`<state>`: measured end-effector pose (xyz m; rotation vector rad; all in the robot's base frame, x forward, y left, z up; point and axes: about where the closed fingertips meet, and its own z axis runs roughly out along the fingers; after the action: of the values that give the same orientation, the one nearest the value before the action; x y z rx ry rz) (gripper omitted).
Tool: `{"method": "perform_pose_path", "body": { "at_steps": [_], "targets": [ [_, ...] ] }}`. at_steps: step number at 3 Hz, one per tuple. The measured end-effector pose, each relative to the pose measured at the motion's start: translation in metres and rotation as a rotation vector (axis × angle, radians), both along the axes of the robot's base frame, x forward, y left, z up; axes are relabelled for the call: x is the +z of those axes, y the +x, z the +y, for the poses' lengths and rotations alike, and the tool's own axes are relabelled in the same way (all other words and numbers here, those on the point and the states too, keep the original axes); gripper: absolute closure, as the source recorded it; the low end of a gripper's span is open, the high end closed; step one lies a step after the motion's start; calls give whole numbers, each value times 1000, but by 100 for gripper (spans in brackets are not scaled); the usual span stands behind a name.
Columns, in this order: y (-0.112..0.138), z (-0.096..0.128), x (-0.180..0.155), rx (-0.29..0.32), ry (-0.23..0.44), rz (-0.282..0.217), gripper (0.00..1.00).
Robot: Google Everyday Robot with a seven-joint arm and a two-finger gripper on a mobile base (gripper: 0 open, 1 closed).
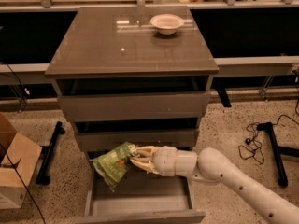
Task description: Pick green jalapeno chip bag from bottom drawer and place on counter
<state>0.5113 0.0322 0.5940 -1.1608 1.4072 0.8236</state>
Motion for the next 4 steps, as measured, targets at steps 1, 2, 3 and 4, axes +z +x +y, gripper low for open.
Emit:
{"method": "perform_pose_path", "body": {
  "at_steps": [1, 2, 3, 4],
  "targets": [
    [-27, 4, 90, 100, -44, -141, 100],
    [-30, 16, 171, 191, -101, -240, 100],
    [-16, 32, 251, 237, -156, -312, 100],
    [0, 45, 320, 251, -194, -366, 100]
  ]
}}
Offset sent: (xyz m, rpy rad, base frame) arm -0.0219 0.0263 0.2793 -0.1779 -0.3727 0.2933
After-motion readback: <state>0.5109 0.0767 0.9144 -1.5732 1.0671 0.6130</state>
